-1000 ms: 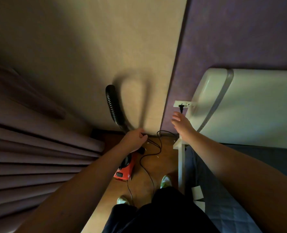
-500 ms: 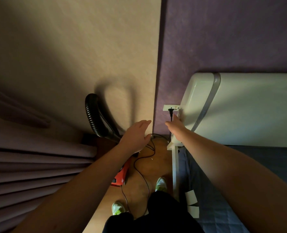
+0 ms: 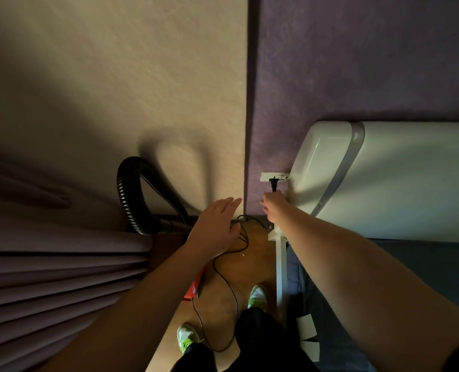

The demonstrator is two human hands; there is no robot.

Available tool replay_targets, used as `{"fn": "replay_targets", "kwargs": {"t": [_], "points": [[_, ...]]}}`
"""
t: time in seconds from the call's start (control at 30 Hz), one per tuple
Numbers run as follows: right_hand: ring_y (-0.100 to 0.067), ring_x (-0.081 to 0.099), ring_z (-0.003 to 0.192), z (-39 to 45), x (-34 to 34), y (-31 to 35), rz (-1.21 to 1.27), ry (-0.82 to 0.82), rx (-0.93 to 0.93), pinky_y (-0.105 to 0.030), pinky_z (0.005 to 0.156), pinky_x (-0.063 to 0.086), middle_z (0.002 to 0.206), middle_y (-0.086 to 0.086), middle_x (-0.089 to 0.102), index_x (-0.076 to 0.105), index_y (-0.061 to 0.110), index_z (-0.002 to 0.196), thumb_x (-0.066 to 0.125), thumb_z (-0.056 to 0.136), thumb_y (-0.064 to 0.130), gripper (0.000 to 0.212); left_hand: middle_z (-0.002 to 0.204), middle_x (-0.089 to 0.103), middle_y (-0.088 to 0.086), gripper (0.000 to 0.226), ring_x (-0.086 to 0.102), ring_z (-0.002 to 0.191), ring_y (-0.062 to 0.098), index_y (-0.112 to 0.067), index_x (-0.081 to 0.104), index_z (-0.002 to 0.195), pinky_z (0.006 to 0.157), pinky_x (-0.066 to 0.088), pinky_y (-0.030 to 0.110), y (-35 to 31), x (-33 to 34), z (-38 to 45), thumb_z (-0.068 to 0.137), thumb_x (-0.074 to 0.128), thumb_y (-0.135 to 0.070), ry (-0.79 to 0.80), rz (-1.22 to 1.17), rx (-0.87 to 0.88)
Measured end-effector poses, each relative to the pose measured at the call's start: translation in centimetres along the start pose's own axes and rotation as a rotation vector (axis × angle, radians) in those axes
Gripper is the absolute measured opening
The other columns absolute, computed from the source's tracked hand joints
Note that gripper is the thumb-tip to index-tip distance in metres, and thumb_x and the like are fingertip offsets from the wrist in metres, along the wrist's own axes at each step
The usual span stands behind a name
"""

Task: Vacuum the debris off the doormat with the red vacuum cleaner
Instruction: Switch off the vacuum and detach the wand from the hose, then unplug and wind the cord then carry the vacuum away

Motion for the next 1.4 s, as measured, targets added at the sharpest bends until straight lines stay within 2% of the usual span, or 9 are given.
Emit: {"fn": "replay_targets", "kwargs": {"t": [0.07, 0.2, 0.3, 0.43, 0.6, 0.7, 0.93, 1.1, 1.4], "points": [[-0.015, 0.048, 0.077, 0.0, 0.0, -0.1, -0.420, -0.008, -0.081, -0.022, 0.071, 0.038, 0.093, -0.006, 0.051, 0.052, 0.006, 0.121, 0.044, 0.099, 0.012, 0.024, 0.162, 0.026, 0.003, 0.062, 0.022, 0.148, 0.019, -0.022, 0.022, 0.157, 0.120, 0.018, 0.034, 0.0, 0.0, -0.1, 0.102, 0.048, -0.032, -0.004, -0.008, 0.000], [-0.019, 0.055, 0.104, 0.5, 0.3, 0.0, -0.505, -0.033, -0.168, -0.026, 0.078, 0.040, 0.131, -0.014, 0.050, 0.044, 0.007, 0.132, 0.036, 0.102, 0.011, 0.031, 0.161, 0.028, 0.003, 0.061, 0.024, 0.147, 0.019, -0.021, 0.024, 0.156, 0.119, 0.021, 0.034, 0.2, 0.2, -0.3, 0.101, 0.049, -0.031, -0.005, -0.024, -0.001], [-0.018, 0.047, 0.086, 0.7, 0.6, 0.3, -0.583, 0.000, -0.108, -0.026, 0.076, 0.038, 0.101, -0.009, 0.048, 0.039, 0.007, 0.080, 0.039, 0.101, 0.011, 0.020, 0.159, 0.031, 0.003, 0.060, 0.026, 0.146, 0.019, -0.021, 0.026, 0.155, 0.119, 0.022, 0.033, 0.8, 0.5, -0.6, 0.101, 0.050, -0.030, -0.002, -0.047, -0.014], [-0.022, 0.054, 0.118, 0.3, 0.7, 1.1, -0.627, -0.028, -0.166, -0.026, 0.073, 0.037, 0.134, -0.010, 0.052, 0.057, 0.009, 0.127, 0.046, 0.098, 0.016, 0.032, 0.157, 0.034, 0.004, 0.059, 0.030, 0.144, 0.018, -0.019, 0.029, 0.154, 0.118, 0.024, 0.032, 1.8, 0.9, -1.4, 0.100, 0.052, -0.029, 0.000, -0.097, -0.057], [-0.012, 0.054, 0.080, -0.1, 1.5, -1.2, 0.208, -0.044, 0.056, -0.025, 0.065, 0.042, 0.134, -0.018, 0.054, 0.049, -0.002, 0.135, 0.041, 0.100, 0.011, 0.038, 0.156, 0.034, 0.003, 0.059, 0.031, 0.143, 0.017, -0.021, 0.029, 0.155, 0.116, 0.025, 0.031, 3.0, 1.6, -2.5, 0.101, 0.051, -0.031, 0.029, -0.148, -0.127], [-0.014, 0.051, 0.070, -3.5, 6.0, -3.4, 0.393, 0.071, 0.087, -0.029, 0.069, 0.052, 0.101, -0.008, 0.061, 0.055, 0.000, 0.126, 0.041, 0.100, 0.009, 0.030, 0.157, 0.034, 0.004, 0.059, 0.030, 0.144, 0.018, -0.020, 0.028, 0.155, 0.118, 0.027, 0.034, 3.7, 2.3, -3.3, 0.102, 0.049, -0.033, 0.079, -0.230, -0.205], [0.008, 0.058, 0.062, -15.5, 7.6, -4.9, 0.265, 0.091, -0.430, -0.011, 0.057, 0.041, 0.087, 0.008, 0.070, 0.063, 0.026, 0.100, 0.052, 0.100, 0.030, 0.012, 0.143, 0.054, 0.002, 0.047, 0.051, 0.128, 0.013, -0.019, 0.041, 0.147, 0.095, 0.035, 0.019, 3.2, 4.8, -8.5, 0.104, 0.044, -0.037, 0.207, -0.541, -0.359], [0.015, 0.062, 0.078, -21.4, 6.4, -7.6, 0.101, 0.154, -0.505, -0.004, 0.067, 0.045, 0.075, 0.022, 0.062, 0.060, 0.033, 0.093, 0.058, 0.096, 0.025, 0.008, 0.136, 0.056, -0.005, 0.053, 0.055, 0.124, 0.015, -0.027, 0.040, 0.146, 0.103, 0.046, 0.036, 1.6, 7.4, -12.2, 0.099, 0.045, -0.052, 0.347, -0.656, -0.355], [0.001, 0.052, 0.062, -21.3, 9.4, -8.5, -0.144, 0.188, -0.722, -0.010, 0.055, 0.034, 0.069, 0.012, 0.057, 0.065, 0.020, 0.111, 0.058, 0.097, 0.030, 0.019, 0.111, 0.068, -0.002, 0.030, 0.063, 0.102, 0.009, -0.031, 0.066, 0.115, 0.097, 0.049, 0.032, -1.5, 4.5, -14.3, 0.104, 0.040, -0.040, 0.092, -0.741, -0.411]]}}
Point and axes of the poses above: each hand's wrist, its own z-axis towards the middle knuckle, its own x-axis out of the palm, y = z × x, the point moved 6 cm from there along z, towards the middle knuckle
